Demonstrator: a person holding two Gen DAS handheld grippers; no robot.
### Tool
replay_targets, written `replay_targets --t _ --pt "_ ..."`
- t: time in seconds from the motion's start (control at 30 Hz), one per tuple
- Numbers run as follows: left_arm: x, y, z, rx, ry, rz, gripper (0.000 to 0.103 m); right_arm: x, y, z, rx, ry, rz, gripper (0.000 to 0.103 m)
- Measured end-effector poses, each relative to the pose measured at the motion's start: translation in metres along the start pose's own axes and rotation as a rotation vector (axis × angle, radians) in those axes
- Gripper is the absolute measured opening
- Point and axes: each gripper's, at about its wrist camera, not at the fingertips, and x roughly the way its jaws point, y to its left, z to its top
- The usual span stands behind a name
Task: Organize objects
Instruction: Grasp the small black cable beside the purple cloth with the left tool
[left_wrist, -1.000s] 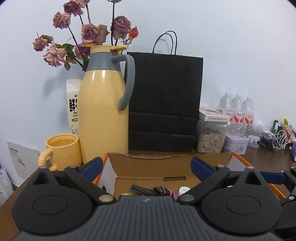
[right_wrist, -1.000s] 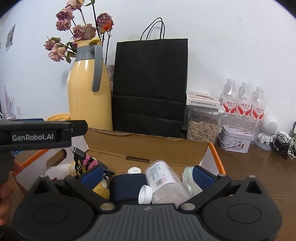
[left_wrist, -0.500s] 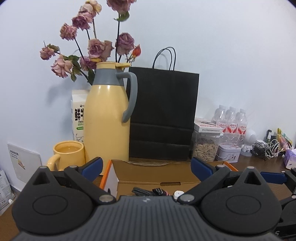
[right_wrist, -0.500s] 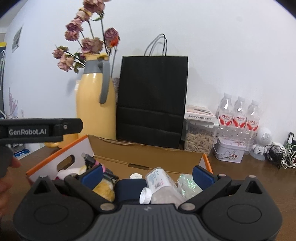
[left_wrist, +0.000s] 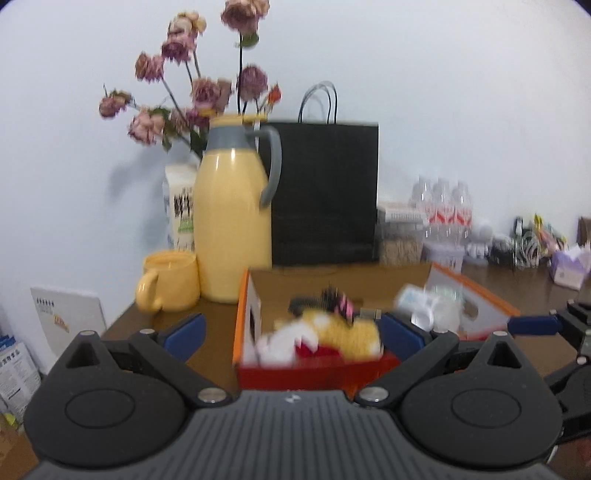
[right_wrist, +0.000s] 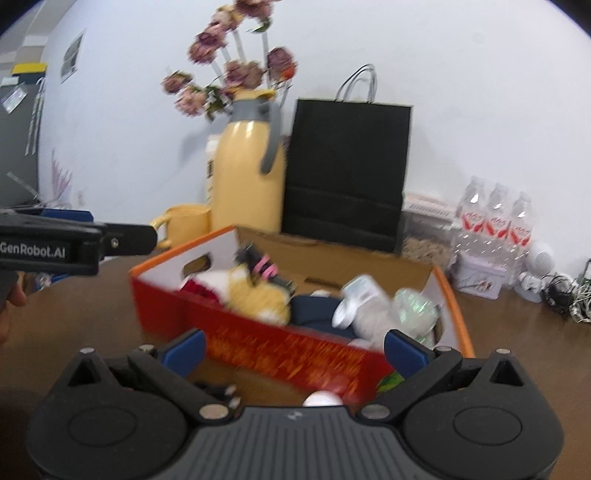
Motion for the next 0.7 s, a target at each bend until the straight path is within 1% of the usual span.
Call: replay_targets --t 0.07,0.13,0.2,0.23,0.27,0.3,0.33,0.4,0.47,0.57,0.67,0.7 --pt "-0.001 0.002 -0.013 0.012 0.043 -0.002 0.1 0.001 0.008 -0.007 -0.016 0.029 0.017 0.099" --pt "-0.002 0.004 -0.024 0.023 0.091 -0.006 0.091 0.003 0.013 -0.013 -0.023 0.053 0.026 0.096" --pt "-0.001 0.004 -0.031 0.026 0.127 -0.025 0.087 0.003 0.015 -0.017 -0.018 0.064 0.019 0.094" --pt "-0.001 0.004 -0.035 0.032 0.148 -0.042 0.082 0.002 0.015 -0.019 -0.014 0.065 0.014 0.092" --pt "0.0 0.002 -0.037 0.038 0.164 -0.057 0.079 0.001 0.014 -0.02 -0.006 0.065 0.01 0.091" --pt "-0.001 0.001 -0.041 0.042 0.176 -0.073 0.077 0.0 0.013 -0.02 0.003 0.064 0.006 0.086" --pt "-0.001 -0.002 -0.044 0.05 0.191 -0.093 0.076 -0.001 0.011 -0.021 0.012 0.062 0.004 0.078" --pt "-0.001 -0.008 -0.048 0.066 0.209 -0.126 0.075 -0.003 0.008 -0.022 0.028 0.061 0.004 0.074" --pt "-0.002 -0.013 -0.052 0.075 0.221 -0.162 0.075 -0.005 0.004 -0.025 0.04 0.064 0.006 0.074" --pt "-0.002 -0.022 -0.055 0.098 0.228 -0.177 0.075 -0.007 0.0 -0.029 0.056 0.069 0.005 0.073" --pt "0.0 -0.027 -0.057 0.101 0.243 -0.192 0.075 -0.008 -0.003 -0.031 0.07 0.07 0.009 0.073" --pt "0.0 -0.029 -0.058 0.101 0.249 -0.2 0.072 -0.008 -0.003 -0.031 0.071 0.068 0.009 0.073"
